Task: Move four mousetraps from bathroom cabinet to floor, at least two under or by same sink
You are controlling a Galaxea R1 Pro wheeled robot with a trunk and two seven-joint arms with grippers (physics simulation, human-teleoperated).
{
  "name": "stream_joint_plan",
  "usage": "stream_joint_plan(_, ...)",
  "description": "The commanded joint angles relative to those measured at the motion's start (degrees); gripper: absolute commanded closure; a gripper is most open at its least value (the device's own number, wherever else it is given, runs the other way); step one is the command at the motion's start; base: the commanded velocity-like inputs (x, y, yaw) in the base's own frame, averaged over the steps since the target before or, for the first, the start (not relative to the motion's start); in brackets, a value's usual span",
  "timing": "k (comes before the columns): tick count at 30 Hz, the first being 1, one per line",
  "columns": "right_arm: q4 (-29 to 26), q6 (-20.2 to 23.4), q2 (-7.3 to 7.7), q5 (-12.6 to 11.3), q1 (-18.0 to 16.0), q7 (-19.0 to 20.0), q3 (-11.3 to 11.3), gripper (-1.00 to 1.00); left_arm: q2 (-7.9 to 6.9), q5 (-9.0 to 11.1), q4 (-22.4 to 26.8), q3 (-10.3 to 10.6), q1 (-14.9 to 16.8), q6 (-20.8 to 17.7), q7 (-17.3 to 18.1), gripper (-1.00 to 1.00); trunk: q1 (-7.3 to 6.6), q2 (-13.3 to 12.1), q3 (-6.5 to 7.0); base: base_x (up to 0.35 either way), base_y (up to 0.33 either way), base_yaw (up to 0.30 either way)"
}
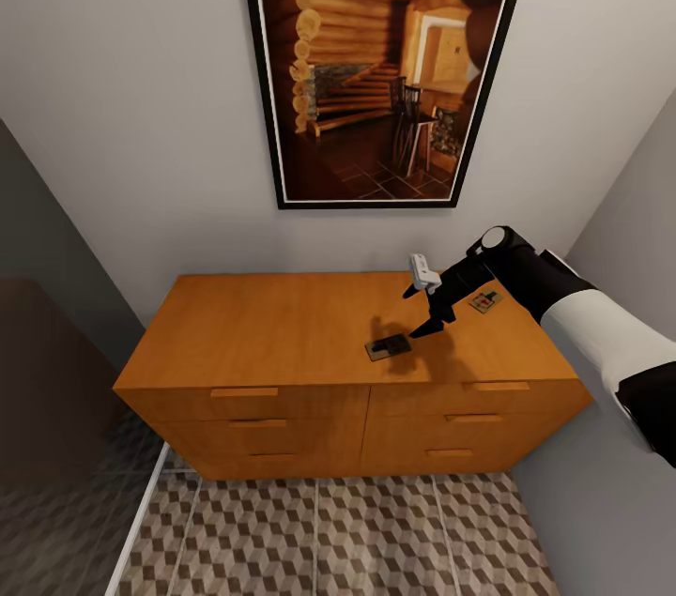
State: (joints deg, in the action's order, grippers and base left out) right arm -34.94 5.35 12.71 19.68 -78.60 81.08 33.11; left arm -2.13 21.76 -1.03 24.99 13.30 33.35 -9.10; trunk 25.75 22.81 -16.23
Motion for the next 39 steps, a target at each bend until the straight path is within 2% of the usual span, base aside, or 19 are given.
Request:
stream_joint_plan(1, -0.09, 0.56, 0.05, 0.00, -0.06, 0.06, 0.20, -1.00, 0.02, 0.12, -0.11, 0.49, 0.06, 0.21, -0.31, -1.00, 0.03, 0.11, -0.10, 0.000, 0.000, 0.000)
stream_joint_plan(14, -0.05, 0.61, 0.07, 0.01, -0.06, -0.07, 0.16, -1.00, 0.04, 0.12, -0.11, 0.53, 0.06, 0.22, -0.31, -1.00, 0.03, 0.11, -0.34, 0.000, 0.000, 0.000)
stream_joint_plan(39, -0.05, 0.64, -0.26, 0.01, -0.05, -0.14, 0.18, -1.00, 0.03, 0.12, -0.11, 0.51, 0.06, 0.22, -0.30, -1.00, 0.03, 0.11, -2.49, 0.000, 0.000, 0.000)
